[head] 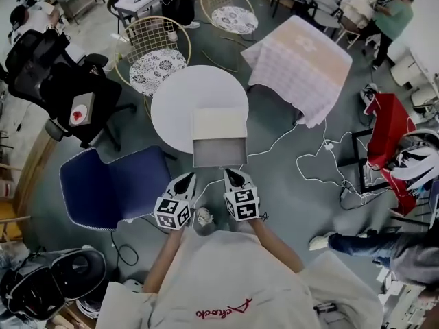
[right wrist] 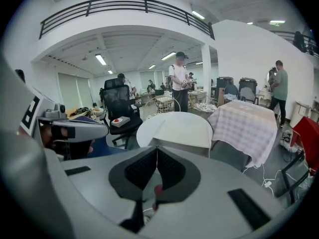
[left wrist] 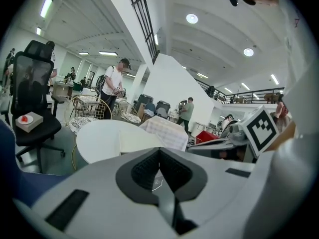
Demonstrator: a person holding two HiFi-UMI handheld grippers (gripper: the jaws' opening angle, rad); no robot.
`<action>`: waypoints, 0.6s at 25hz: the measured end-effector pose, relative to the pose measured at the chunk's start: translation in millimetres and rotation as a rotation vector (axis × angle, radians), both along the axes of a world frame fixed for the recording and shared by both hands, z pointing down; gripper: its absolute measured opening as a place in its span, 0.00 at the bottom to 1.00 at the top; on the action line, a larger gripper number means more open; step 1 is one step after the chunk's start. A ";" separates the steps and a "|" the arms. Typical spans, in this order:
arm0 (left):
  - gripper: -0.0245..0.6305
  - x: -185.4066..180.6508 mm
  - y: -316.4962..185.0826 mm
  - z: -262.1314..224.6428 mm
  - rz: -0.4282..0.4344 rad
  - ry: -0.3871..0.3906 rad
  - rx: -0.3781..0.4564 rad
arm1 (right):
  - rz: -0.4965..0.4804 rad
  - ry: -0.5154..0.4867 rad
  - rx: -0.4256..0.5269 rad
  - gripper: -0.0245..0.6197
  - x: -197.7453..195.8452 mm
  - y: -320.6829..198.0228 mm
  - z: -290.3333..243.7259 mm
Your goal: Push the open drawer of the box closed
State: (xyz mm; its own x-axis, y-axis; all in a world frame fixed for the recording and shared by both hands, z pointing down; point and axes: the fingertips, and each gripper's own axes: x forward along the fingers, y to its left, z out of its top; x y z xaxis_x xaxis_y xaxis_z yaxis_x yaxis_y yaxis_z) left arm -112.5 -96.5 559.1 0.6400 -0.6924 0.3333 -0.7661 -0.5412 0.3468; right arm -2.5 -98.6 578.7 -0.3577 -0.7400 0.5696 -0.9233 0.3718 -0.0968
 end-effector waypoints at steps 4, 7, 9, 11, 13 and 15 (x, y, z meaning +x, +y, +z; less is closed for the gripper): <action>0.06 3.9 -3.7 4.1 -0.023 -0.011 -0.010 | -0.019 -0.006 -0.007 0.06 6.3 -5.8 4.5; 0.06 9.2 -3.8 8.1 -0.031 -0.016 -0.019 | -0.025 -0.008 -0.020 0.06 13.3 -8.2 10.5; 0.06 11.0 -2.7 12.3 -0.035 -0.020 -0.028 | -0.025 -0.008 -0.034 0.06 16.3 -8.6 16.6; 0.06 13.3 2.1 18.3 -0.038 -0.023 -0.044 | -0.022 -0.012 -0.052 0.06 19.4 -4.9 24.0; 0.06 16.1 9.2 25.0 -0.037 -0.025 -0.064 | -0.020 -0.018 -0.074 0.06 21.6 1.8 31.4; 0.06 18.5 14.1 31.5 -0.034 -0.028 -0.085 | -0.016 -0.022 -0.095 0.06 22.7 6.7 38.9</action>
